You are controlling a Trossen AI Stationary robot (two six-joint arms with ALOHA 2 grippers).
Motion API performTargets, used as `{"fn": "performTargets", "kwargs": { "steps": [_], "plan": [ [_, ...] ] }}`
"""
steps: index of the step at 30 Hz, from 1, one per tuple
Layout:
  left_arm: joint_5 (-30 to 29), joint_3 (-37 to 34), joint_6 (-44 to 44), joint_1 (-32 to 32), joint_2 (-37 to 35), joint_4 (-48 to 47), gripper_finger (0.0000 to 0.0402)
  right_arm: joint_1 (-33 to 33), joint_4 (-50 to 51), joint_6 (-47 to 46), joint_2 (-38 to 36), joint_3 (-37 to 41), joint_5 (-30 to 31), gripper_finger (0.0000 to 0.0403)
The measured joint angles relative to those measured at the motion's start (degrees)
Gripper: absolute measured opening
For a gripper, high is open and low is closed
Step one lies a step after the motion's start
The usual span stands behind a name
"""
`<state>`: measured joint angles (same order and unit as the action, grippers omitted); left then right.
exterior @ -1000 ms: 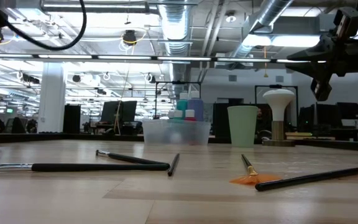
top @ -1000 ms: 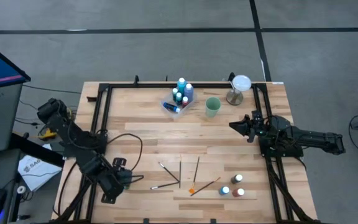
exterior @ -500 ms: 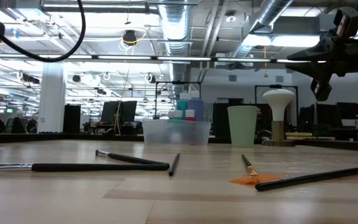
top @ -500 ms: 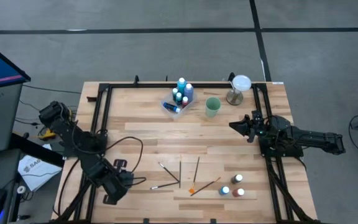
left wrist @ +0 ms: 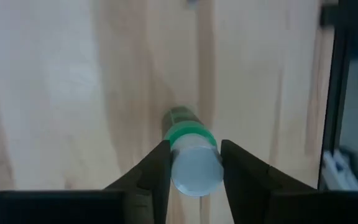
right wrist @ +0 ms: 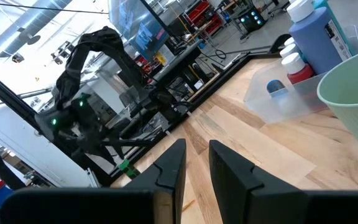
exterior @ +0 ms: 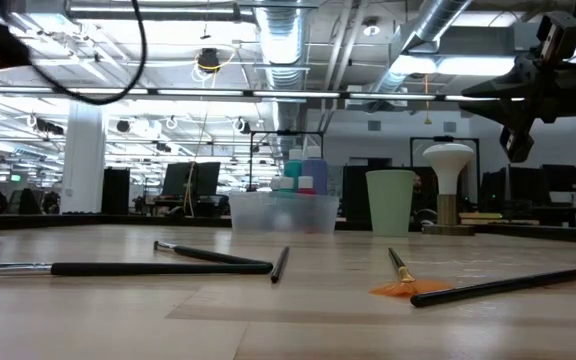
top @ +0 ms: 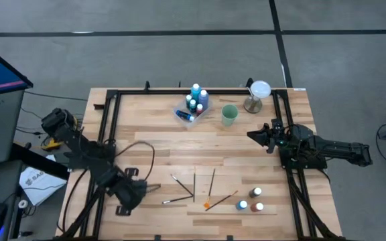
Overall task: Pick & Place Paint Supplies
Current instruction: Put the small green paint bottle into the transparent bin
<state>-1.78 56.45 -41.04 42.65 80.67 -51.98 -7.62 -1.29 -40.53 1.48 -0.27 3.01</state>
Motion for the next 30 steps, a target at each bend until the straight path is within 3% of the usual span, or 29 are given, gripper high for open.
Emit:
{"fn": "performTargets", "kwargs": {
  "steps": [5, 11, 20, 25, 30],
  "plan": [
    [-0.7, 0.0, 1.5, -10.6, -5.1, -1.4, 0.0110, 0.0, 0.0, 0.0, 0.0, 0.0, 0.0, 0.0065],
    [-4.9, 0.9, 7.7, -30.8, -11.2, -0.8, 0.0110, 0.0, 0.0, 0.0, 0.0, 0.0, 0.0, 0.0065],
    [-6.9, 7.7, 24.2, -60.8, -9.2, 11.9, 0.0110, 0.0, 0.0, 0.2, 0.0, 0.0, 0.0, 0.0065],
    [-6.3, 13.2, 29.5, -69.2, -2.5, 14.1, 0.0116, 0.0, 0.0, 0.2, 0.0, 0.0, 0.0, 0.0065],
    [-3.9, 18.1, 34.6, -70.4, 5.5, 15.6, 0.0116, 0.0, 0.0, 0.2, 0.0, 0.0, 0.0, 0.0065]
  ]
}}
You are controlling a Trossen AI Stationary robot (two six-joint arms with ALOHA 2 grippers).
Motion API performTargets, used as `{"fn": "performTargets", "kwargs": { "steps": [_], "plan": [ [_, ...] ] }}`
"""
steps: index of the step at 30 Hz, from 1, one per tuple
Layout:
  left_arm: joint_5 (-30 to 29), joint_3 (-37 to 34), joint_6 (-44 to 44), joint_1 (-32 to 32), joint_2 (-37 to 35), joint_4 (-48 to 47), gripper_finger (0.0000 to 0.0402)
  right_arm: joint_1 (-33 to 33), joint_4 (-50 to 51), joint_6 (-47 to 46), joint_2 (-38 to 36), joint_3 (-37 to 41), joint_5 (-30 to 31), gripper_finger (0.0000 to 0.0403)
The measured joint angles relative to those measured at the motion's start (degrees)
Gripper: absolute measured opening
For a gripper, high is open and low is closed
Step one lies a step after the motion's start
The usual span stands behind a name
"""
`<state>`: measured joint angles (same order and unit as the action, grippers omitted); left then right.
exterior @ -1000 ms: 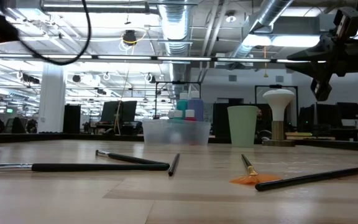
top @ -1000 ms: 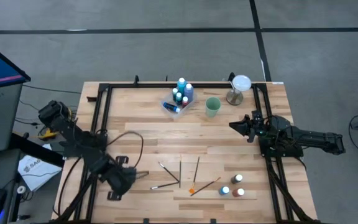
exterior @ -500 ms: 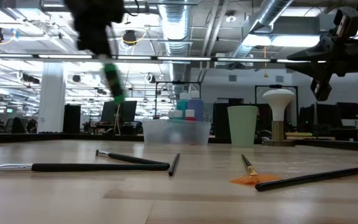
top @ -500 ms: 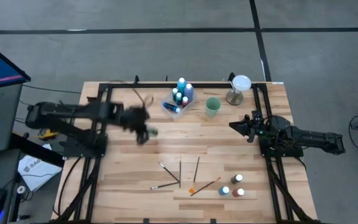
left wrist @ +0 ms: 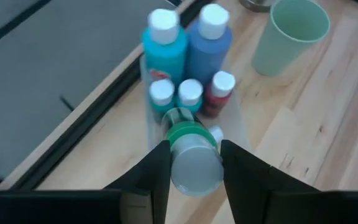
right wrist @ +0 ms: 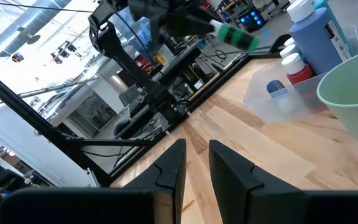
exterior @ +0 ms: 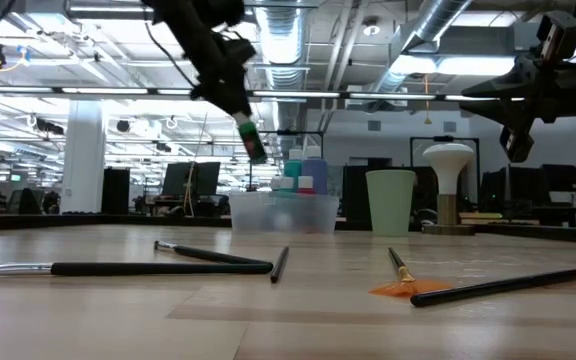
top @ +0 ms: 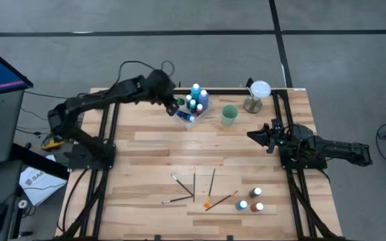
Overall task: Pick & Place Paint Supplies
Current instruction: Put the small green paint bottle into the transparent bin
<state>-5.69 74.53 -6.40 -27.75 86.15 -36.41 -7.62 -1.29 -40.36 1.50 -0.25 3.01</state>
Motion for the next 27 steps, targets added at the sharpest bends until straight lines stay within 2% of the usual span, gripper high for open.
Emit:
{"fn": "performTargets", "kwargs": {
  "steps": [5, 13, 20, 27],
  "plan": [
    [0.0, 1.5, 0.2, 0.5, 4.4, -0.9, 0.0120, 0.0, 0.0, 0.0, 0.0, 0.0, 0.0, 0.0065],
    [-2.0, 1.6, 1.4, 0.8, 7.8, 2.5, 0.0119, 0.0, 0.0, 0.2, 0.0, 0.0, 0.0, 0.0065],
    [-1.4, 1.6, 1.7, 1.1, 11.2, 1.9, 0.0120, 0.0, 0.0, 0.2, 0.0, 0.0, 0.0, 0.0065],
    [-3.5, 1.6, 3.4, 0.8, 12.9, 3.2, 0.0121, 0.0, 0.0, 0.3, 0.0, 0.0, 0.0, 0.0065]
  ]
}}
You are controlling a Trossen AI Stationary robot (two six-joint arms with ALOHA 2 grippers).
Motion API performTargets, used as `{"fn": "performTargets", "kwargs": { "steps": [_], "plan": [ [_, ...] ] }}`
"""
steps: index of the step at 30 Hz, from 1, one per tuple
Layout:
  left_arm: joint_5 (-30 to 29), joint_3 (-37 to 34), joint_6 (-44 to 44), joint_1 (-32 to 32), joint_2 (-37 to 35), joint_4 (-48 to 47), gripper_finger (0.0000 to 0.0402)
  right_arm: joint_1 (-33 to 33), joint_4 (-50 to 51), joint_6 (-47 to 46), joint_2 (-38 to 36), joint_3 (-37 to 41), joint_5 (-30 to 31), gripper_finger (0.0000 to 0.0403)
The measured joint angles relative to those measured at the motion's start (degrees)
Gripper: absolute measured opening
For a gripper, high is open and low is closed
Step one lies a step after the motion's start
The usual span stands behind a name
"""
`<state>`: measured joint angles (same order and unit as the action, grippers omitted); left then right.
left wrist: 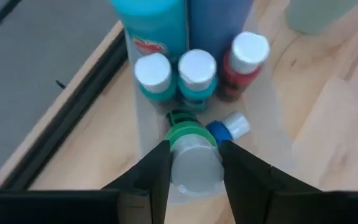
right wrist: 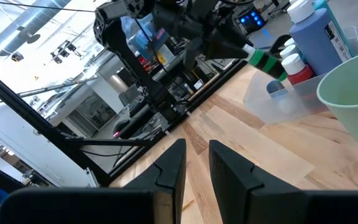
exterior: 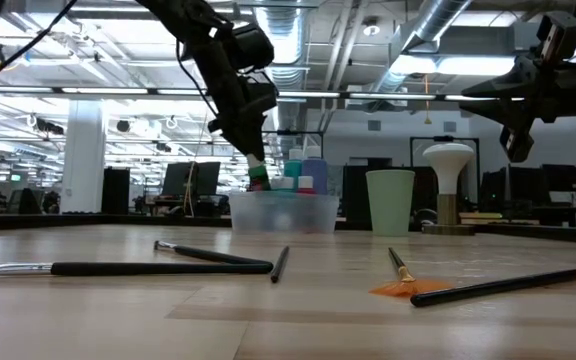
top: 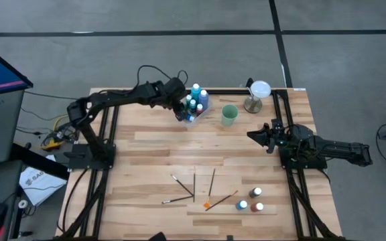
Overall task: Pick & Place Paint Supplies
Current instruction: Put the small green paint bottle into the transparent bin, then adjust the small blue paint bottle in the transparent bin
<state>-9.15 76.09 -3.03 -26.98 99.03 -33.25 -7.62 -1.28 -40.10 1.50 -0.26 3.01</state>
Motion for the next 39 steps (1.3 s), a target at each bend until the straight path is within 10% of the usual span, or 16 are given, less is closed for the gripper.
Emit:
{"fn": "performTargets", "kwargs": {
  "steps": [20, 39],
  "plan": [
    [-1.3, 0.0, 1.3, -0.1, 4.3, 1.9, 0.0126, 0.0, 0.0, 0.0, 0.0, 0.0, 0.0, 0.0065],
    [-0.2, 0.5, 11.5, 1.1, -1.6, 3.8, 0.0223, 0.0, 0.0, 0.0, 0.0, 0.0, 0.0, 0.0066]
  ]
}}
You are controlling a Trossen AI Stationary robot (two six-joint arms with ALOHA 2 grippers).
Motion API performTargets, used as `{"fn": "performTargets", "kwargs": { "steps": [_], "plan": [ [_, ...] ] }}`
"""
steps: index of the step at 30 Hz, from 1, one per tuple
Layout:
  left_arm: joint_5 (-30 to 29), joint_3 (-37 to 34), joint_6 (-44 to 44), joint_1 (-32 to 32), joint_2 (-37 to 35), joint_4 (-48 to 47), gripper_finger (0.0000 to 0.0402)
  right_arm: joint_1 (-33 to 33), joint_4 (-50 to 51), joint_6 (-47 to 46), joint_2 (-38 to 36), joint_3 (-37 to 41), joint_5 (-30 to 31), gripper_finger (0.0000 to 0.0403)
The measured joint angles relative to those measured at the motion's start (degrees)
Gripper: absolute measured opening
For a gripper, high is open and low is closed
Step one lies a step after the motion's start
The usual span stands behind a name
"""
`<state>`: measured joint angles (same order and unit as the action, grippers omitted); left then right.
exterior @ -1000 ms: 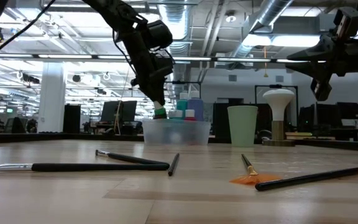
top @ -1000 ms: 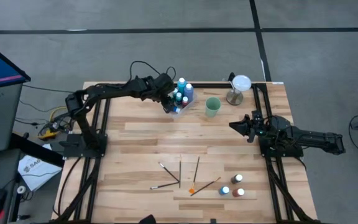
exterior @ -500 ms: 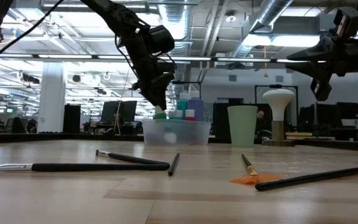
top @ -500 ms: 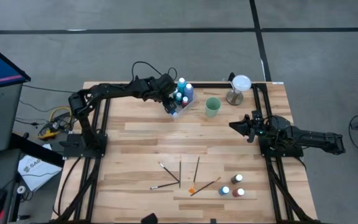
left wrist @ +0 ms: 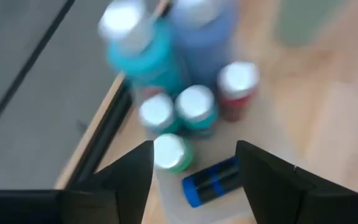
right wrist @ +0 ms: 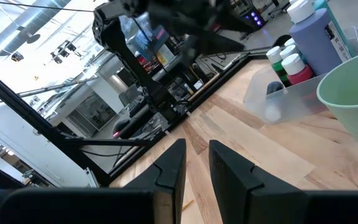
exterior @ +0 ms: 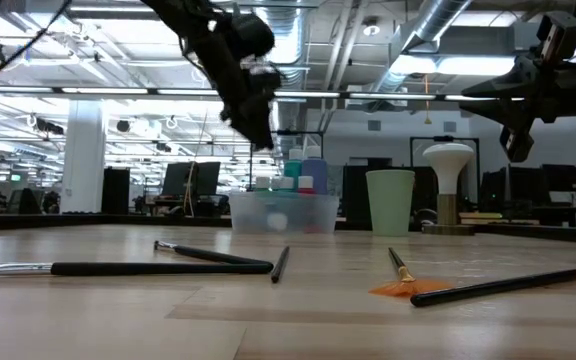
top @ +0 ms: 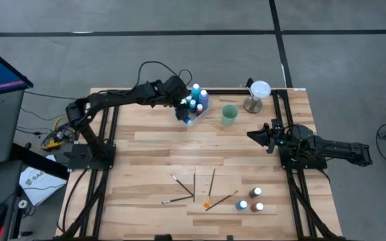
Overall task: Pick & Place Paint Supplies
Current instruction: Adjust the small blue paint bottle in the transparent bin
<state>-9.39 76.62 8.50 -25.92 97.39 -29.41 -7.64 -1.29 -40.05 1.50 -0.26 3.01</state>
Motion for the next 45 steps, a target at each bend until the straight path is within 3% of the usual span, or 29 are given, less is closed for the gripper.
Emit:
{"fn": "performTargets", "kwargs": {
  "steps": [4, 12, 27, 31, 37, 45],
  "plan": [
    [11.2, 0.0, 9.5, 0.9, -4.5, 0.1, 0.0220, 0.0, 0.0, 0.1, 0.0, 0.0, 0.0, 0.0066],
    [21.7, 0.0, 16.4, 2.4, -2.1, -0.3, 0.0223, 0.0, 0.0, 0.1, 0.0, 0.0, 0.0, 0.0066],
    [22.9, 0.3, 25.8, 2.5, 3.9, -2.3, 0.0224, 0.0, 0.0, 0.0, 0.0, 0.0, 0.0, 0.0066],
    [22.8, 3.3, 25.8, 1.9, 6.1, -3.9, 0.0224, 0.0, 0.0, 0.0, 0.0, 0.0, 0.0, 0.0066],
    [22.7, 9.2, 28.1, 1.4, 10.1, -13.5, 0.0224, 0.0, 0.0, 0.0, 0.0, 0.0, 0.0, 0.0065],
    [18.6, 9.6, 31.6, 1.4, 12.6, -13.7, 0.0224, 0.0, 0.0, 0.0, 0.0, 0.0, 0.0, 0.0065]
  ]
}}
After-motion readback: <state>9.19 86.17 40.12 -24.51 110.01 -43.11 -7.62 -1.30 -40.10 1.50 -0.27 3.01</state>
